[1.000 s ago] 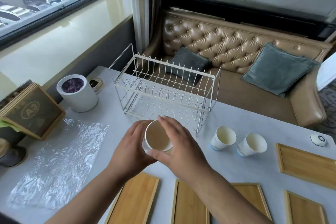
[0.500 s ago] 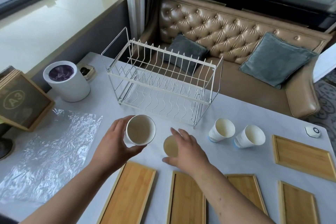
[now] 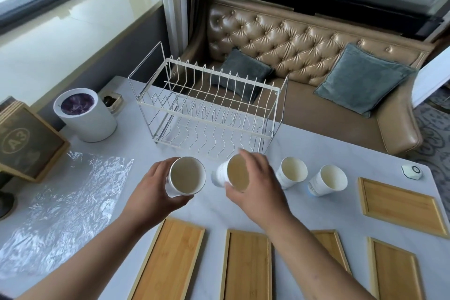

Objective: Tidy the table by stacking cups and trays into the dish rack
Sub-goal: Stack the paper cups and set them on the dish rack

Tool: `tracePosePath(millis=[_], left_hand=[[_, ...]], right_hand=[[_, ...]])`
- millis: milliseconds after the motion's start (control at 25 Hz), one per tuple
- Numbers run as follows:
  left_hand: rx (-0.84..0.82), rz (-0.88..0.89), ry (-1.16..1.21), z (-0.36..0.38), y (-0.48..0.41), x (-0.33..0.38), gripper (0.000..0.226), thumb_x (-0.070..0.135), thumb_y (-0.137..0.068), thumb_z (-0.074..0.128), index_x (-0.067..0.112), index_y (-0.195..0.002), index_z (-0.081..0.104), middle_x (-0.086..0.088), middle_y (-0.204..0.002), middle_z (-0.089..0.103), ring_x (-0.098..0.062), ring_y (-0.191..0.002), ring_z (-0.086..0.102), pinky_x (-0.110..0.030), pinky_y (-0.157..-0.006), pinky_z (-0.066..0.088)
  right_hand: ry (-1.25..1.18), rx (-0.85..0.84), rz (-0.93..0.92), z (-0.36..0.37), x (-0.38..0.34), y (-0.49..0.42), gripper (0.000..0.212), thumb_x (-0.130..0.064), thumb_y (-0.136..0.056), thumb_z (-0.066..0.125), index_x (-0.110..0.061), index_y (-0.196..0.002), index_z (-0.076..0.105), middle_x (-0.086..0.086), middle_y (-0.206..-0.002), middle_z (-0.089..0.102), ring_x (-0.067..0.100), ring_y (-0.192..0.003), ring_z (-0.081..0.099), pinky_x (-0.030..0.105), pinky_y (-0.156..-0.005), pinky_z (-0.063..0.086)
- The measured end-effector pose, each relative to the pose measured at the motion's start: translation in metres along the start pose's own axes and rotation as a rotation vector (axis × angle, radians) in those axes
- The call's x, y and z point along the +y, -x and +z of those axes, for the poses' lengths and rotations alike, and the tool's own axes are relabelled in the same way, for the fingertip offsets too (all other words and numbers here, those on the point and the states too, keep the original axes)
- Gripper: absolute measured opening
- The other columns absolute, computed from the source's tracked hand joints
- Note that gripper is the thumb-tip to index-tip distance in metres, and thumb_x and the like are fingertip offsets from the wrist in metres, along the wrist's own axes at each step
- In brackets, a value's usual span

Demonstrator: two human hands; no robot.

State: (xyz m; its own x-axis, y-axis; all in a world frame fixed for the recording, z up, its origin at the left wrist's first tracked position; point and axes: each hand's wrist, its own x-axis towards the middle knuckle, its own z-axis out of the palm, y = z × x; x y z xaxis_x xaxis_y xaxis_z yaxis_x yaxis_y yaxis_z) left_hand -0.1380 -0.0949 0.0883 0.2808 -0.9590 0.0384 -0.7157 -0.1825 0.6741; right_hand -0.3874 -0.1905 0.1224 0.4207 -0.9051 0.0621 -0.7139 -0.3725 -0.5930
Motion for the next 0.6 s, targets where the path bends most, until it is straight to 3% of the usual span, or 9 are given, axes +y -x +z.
tracePosePath(millis=[160, 280, 400, 600], left_hand=[[-0.016, 0.021, 0.024, 0.014, -0.001, 0.02, 0.085, 0.049, -0.065, 0.09, 0.05, -0.136, 0.043, 0.033, -0.124, 0.048, 0.002, -0.115, 0.051, -0.021, -0.089, 0.042], [-0.021, 0.071, 0.032, 0.023, -0.002, 0.049, 0.084, 0.051, -0.065, 0.087, 0.053, -0.134, 0.04, 0.048, -0.121, 0.044, 0.014, -0.112, 0.048, -0.014, -0.086, 0.04], [-0.019, 0.159, 0.044, 0.029, 0.0, 0.086, 0.079, 0.054, -0.066, 0.085, 0.059, -0.132, 0.041, 0.056, -0.125, 0.041, 0.024, -0.116, 0.042, -0.006, -0.083, 0.039], [-0.028, 0.28, 0.054, 0.043, 0.009, 0.139, 0.087, 0.05, -0.065, 0.083, 0.072, -0.131, 0.032, 0.055, -0.129, 0.04, 0.023, -0.12, 0.04, -0.006, -0.082, 0.038]], right_hand=[[-0.111, 0.218, -0.126, -0.06, -0.02, 0.02, 0.079, -0.049, -0.079, 0.069, -0.033, -0.15, 0.039, -0.014, -0.138, 0.043, 0.003, -0.129, 0.047, 0.006, -0.1, 0.034], [-0.139, 0.217, -0.175, -0.087, -0.027, 0.038, 0.081, -0.049, -0.078, 0.071, -0.035, -0.151, 0.038, -0.016, -0.139, 0.042, -0.001, -0.128, 0.046, -0.001, -0.099, 0.03], [-0.117, 0.168, -0.202, -0.1, -0.022, 0.055, 0.082, -0.049, -0.079, 0.071, -0.038, -0.152, 0.036, -0.018, -0.14, 0.04, -0.002, -0.128, 0.045, 0.004, -0.099, 0.036], [-0.095, 0.113, -0.18, -0.113, -0.006, 0.075, 0.083, -0.054, -0.081, 0.069, -0.043, -0.153, 0.03, -0.021, -0.143, 0.036, 0.001, -0.128, 0.045, 0.025, -0.098, 0.051]])
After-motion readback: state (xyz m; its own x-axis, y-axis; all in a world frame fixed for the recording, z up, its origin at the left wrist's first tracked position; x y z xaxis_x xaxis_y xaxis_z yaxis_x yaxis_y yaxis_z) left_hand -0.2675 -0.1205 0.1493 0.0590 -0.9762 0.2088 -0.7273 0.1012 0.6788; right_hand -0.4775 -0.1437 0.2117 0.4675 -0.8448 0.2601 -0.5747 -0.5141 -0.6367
